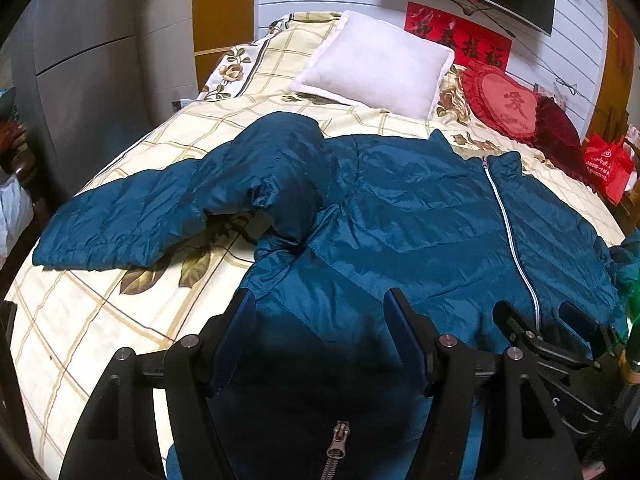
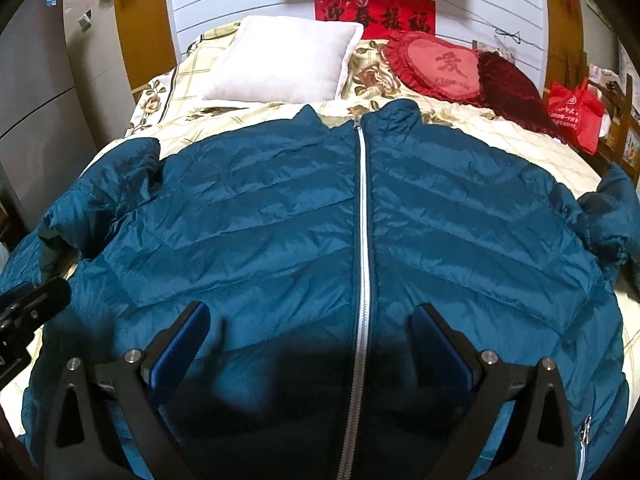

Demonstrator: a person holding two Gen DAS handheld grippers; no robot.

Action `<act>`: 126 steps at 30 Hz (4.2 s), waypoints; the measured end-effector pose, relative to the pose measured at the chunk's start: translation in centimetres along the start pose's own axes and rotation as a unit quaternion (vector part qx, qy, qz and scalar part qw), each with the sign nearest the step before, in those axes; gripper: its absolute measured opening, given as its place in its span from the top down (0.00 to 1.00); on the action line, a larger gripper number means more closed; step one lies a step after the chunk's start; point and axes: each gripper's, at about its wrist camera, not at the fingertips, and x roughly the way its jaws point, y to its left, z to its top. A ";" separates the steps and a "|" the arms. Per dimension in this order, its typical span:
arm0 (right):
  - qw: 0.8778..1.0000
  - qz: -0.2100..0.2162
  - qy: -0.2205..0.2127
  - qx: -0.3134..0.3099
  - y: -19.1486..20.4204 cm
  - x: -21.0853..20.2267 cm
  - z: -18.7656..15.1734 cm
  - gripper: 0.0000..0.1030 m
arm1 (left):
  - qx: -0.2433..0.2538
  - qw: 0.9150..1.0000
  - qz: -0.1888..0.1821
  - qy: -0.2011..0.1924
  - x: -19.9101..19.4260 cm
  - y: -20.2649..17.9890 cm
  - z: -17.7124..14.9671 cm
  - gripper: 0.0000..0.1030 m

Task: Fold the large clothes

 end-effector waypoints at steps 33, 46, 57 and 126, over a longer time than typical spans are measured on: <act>0.999 -0.001 0.026 -0.027 1.3 1.0 -0.4 0.00 | -0.407 0.902 0.144 0.014 5.5 31.1 0.7 0.53; 0.999 0.001 0.034 -0.023 1.3 1.5 -0.5 0.00 | -0.378 0.919 0.103 -0.036 6.9 30.2 3.5 1.00; 0.999 0.027 0.014 0.010 -1.7 -1.5 -0.1 0.00 | -0.212 0.956 -0.121 -0.161 -5.7 14.6 10.0 1.00; 0.990 -0.123 0.010 0.073 -20.2 2.8 7.4 0.82 | -0.085 0.994 -0.058 0.035 3.6 6.3 2.1 0.50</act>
